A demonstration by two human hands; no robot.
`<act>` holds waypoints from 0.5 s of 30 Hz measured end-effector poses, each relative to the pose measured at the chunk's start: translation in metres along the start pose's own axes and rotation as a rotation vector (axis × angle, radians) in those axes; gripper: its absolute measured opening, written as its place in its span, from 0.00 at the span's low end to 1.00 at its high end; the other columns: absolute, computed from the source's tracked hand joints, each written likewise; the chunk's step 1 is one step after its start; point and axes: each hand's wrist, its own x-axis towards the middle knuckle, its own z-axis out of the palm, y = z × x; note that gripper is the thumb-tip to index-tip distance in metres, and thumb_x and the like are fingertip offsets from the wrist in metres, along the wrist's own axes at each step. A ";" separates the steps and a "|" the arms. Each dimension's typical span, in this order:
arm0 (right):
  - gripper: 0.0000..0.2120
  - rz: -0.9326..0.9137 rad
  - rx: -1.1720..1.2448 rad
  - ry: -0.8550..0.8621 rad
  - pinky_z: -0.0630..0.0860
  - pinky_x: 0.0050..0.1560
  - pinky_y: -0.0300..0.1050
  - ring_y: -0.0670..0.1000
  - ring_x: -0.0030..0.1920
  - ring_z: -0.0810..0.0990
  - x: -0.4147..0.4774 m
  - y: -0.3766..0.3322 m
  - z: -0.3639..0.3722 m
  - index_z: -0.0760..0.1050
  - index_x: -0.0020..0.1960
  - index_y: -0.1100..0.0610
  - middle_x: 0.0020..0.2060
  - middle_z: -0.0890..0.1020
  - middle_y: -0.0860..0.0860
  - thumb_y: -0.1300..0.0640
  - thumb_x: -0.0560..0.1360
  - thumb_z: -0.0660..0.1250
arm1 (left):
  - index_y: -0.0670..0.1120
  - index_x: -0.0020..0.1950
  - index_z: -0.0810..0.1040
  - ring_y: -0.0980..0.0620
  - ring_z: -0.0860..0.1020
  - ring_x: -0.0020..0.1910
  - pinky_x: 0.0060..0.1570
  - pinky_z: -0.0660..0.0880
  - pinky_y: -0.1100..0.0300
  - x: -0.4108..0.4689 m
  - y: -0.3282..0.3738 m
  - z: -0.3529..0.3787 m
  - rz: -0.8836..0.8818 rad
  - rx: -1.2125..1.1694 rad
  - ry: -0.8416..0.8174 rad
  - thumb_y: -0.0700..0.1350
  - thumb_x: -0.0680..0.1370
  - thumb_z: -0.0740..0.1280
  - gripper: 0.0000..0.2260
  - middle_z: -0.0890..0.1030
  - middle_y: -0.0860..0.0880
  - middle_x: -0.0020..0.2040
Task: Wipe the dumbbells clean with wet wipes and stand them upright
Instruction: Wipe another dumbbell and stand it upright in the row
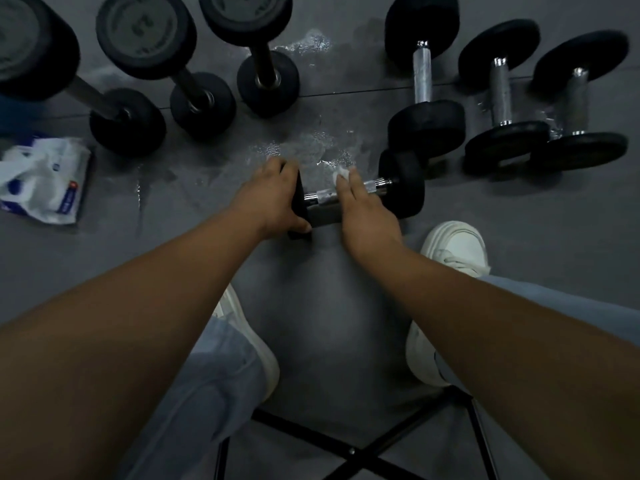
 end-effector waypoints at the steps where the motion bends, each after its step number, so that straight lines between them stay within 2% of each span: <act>1: 0.38 0.013 0.009 0.002 0.74 0.53 0.53 0.59 0.65 0.70 0.001 -0.002 0.000 0.46 0.78 0.52 0.78 0.44 0.50 0.67 0.74 0.59 | 0.43 0.74 0.61 0.40 0.67 0.68 0.65 0.70 0.46 0.001 0.001 -0.004 0.000 -0.020 -0.008 0.54 0.64 0.81 0.46 0.64 0.43 0.71; 4: 0.40 0.027 0.034 -0.010 0.74 0.50 0.53 0.59 0.58 0.74 0.002 -0.003 0.002 0.43 0.79 0.52 0.78 0.43 0.51 0.67 0.74 0.60 | 0.42 0.73 0.60 0.41 0.70 0.66 0.62 0.72 0.49 0.004 0.003 -0.008 0.004 -0.032 -0.050 0.52 0.66 0.79 0.43 0.64 0.43 0.71; 8: 0.39 -0.020 0.007 0.030 0.76 0.47 0.53 0.59 0.55 0.76 0.007 0.006 0.010 0.43 0.78 0.51 0.78 0.43 0.49 0.64 0.75 0.59 | 0.44 0.80 0.44 0.43 0.57 0.77 0.72 0.62 0.48 0.003 0.004 0.002 -0.028 0.029 -0.076 0.57 0.63 0.81 0.59 0.49 0.44 0.80; 11: 0.39 -0.025 -0.005 0.038 0.77 0.47 0.53 0.58 0.54 0.76 0.006 0.006 0.013 0.42 0.78 0.50 0.78 0.44 0.48 0.64 0.74 0.59 | 0.45 0.79 0.48 0.44 0.61 0.75 0.69 0.65 0.49 0.000 0.005 0.003 0.000 0.050 -0.011 0.58 0.62 0.81 0.57 0.53 0.47 0.78; 15: 0.41 -0.007 0.010 0.055 0.78 0.49 0.53 0.57 0.55 0.76 0.004 0.004 0.016 0.40 0.78 0.50 0.78 0.42 0.49 0.64 0.74 0.59 | 0.45 0.78 0.50 0.45 0.61 0.75 0.69 0.67 0.48 0.001 0.004 0.001 0.000 0.031 -0.029 0.57 0.62 0.81 0.56 0.54 0.47 0.77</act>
